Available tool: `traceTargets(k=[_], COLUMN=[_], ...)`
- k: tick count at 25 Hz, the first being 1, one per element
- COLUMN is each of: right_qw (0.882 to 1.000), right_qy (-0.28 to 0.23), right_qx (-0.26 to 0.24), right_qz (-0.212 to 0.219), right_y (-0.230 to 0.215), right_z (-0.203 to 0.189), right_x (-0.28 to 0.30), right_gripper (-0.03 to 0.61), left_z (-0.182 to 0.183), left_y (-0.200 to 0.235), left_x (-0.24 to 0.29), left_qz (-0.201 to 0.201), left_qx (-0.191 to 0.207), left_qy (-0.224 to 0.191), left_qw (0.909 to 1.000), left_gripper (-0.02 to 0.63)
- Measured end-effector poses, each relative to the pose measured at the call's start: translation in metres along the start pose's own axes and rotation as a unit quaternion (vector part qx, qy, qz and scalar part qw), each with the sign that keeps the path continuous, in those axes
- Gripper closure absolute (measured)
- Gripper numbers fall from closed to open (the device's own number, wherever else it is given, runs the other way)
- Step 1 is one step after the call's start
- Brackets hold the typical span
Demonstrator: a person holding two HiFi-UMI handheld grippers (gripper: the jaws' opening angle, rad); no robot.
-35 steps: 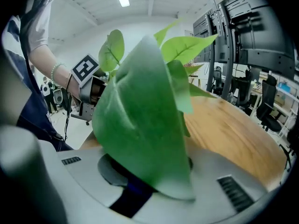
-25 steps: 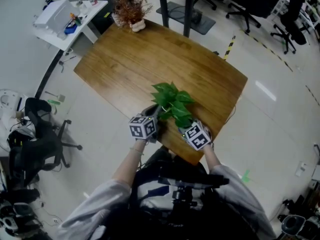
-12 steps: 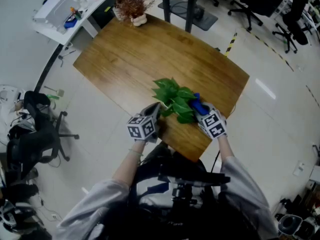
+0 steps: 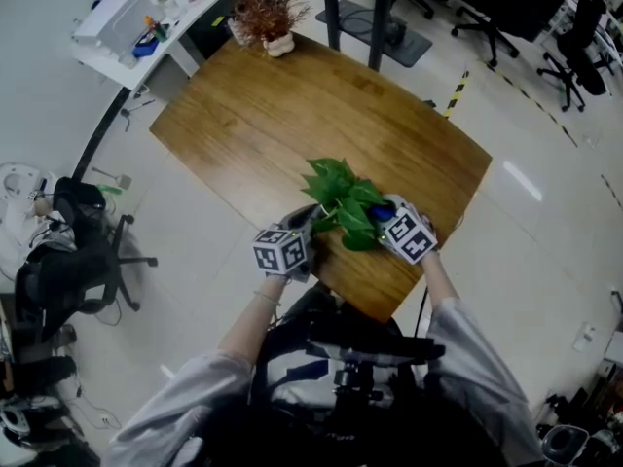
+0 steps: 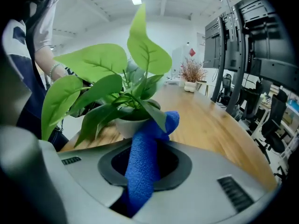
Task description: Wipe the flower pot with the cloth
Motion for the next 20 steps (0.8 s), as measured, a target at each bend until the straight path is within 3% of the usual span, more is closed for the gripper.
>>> traceTargets(k=[6,11,17,20], right_qw=[1.0,0.997,0.991,0.98], right_qy=[0.023,0.038,0.032,0.014], right_qx=[0.018,0.049,0.11,0.171], right_qz=[-0.002,-0.034,-0.066,-0.101], right_y=[0.024,0.042,0.051,0.055], right_z=[-0.009,-0.017,-0.015,-0.02], right_x=[0.011,0.023,0.025,0.013], right_gripper=[0.505,0.505,0.505,0.505], left_z=[0.018,0.021,0.016,0.015], left_y=[0.016,0.021,0.022,0.026], left_x=[0.011,0.023,0.02,0.005], left_qz=[0.0,-0.003,0.007,0.022], left_qx=[0.012,0.022,0.029,0.013], left_qy=[0.004,0.012,0.012,-0.005], left_qw=[0.9999,0.9997,0.9995,0.9996], left_gripper=[0.601,0.601,0.601,0.601])
Point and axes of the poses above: the fingertips, and each gripper's own axes: x forward along the fingers, y to its left, z out of its top, the point moved 9 cm from there along -x, backward along the fingers, and after that the axes turned 4 degrees about z, right-handed, at the moved point
